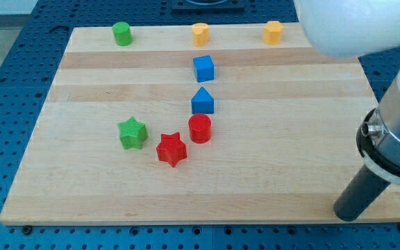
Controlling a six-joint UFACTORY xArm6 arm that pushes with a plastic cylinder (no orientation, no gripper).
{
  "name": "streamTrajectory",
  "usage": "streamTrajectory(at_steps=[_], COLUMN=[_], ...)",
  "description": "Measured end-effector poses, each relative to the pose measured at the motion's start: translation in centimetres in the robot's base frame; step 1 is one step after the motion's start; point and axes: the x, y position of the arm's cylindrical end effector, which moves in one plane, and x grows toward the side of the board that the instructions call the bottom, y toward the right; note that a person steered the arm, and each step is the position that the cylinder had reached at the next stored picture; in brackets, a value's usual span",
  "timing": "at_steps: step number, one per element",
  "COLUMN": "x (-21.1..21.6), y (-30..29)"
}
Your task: Move your arm towards the bottom center
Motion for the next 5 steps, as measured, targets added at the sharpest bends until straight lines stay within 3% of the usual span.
streamTrajectory(at_steps=[3,4,5], x=[-0.4,-3.4,-3.3], y=[0.1,-0.3,-3.8])
